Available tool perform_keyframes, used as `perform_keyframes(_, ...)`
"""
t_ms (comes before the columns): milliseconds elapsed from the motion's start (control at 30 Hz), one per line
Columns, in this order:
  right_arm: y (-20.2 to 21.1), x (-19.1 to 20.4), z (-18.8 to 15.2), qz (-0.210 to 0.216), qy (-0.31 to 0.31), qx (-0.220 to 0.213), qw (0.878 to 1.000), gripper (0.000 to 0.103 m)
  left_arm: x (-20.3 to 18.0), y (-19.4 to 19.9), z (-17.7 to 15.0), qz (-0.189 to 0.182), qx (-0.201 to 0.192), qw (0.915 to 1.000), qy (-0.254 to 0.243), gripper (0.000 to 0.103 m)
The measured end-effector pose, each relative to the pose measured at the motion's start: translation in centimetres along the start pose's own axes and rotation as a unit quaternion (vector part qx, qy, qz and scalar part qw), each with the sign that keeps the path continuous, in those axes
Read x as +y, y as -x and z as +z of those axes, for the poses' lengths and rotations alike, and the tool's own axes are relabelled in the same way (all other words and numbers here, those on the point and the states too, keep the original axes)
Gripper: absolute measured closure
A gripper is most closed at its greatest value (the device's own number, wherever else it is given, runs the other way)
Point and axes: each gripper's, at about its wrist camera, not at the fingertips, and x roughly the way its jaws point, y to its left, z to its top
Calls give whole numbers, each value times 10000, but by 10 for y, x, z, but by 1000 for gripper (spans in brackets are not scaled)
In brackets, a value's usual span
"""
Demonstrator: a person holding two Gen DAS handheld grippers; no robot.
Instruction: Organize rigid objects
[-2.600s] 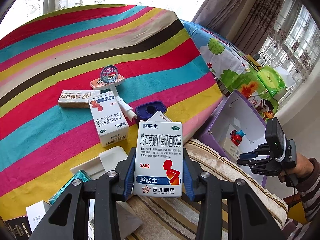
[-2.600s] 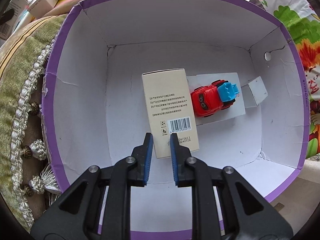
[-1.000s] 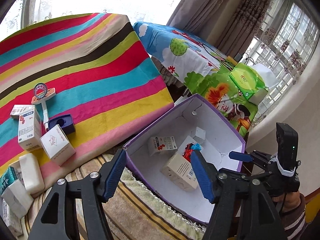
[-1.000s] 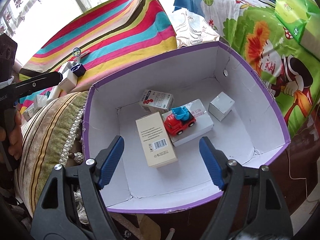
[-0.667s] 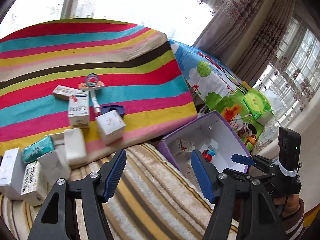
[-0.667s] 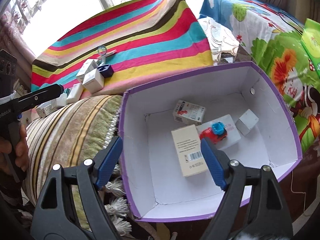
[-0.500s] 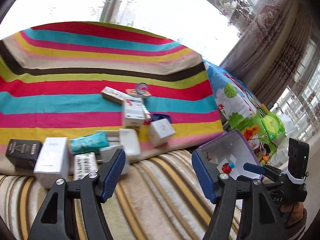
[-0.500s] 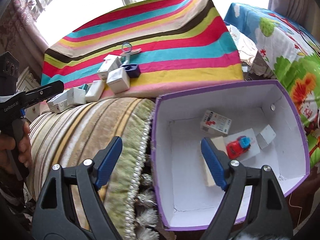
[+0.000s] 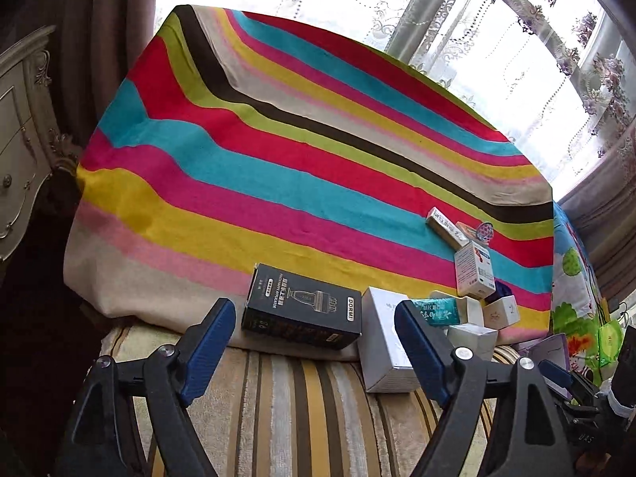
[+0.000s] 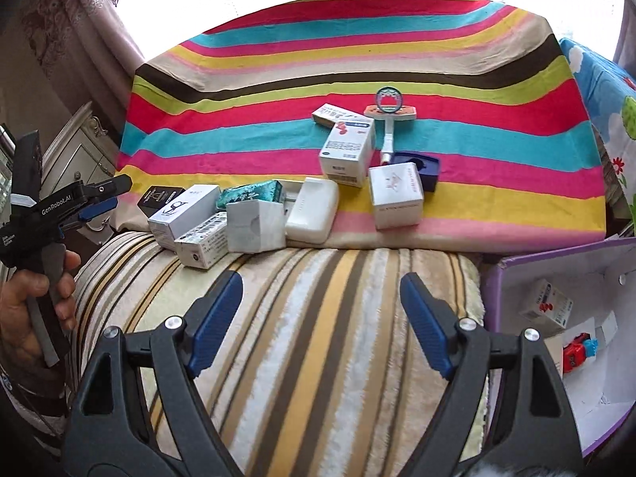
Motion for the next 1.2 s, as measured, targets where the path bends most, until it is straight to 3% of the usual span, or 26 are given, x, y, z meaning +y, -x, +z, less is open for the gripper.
perform_keyframes(233,-33,37,25,-324,178,-43,9993,19,-7,-38,3,216,508,9977,-390,16)
perform_keyframes(500,-71,60,33,-559,467,298,9969,19,-14,-46,4,334,586,9957,-638,11)
perform_keyframes(600,-78,58,37,-576,435,353,9968,20,-15,-50,4,478,613,9946,-685,4)
perform_keyframes(700,-84,53,37,-458,342,417,9975,38,-12,-52,3,680,608,9937,-645,3)
perform_keyframes(767,-85,49,36,-363,254,426,9981,60,-12,-59,1,625,739,9931,-661,3)
perform_keyframes(833,-86,48,35,-358,247,451,9980,65,-9,-65,-1,596,800,9931,-609,4)
perform_keyframes(900,-87,49,33,-344,296,428,9981,65,-5,-65,-2,583,815,9936,-523,16)
perform_keyframes(967,-84,49,32,-290,292,372,9985,65,-3,-69,-4,547,910,9931,-505,39)
perform_keyframes(1200,-76,46,31,-217,191,168,9994,65,-3,-67,-9,472,882,9937,-516,56)
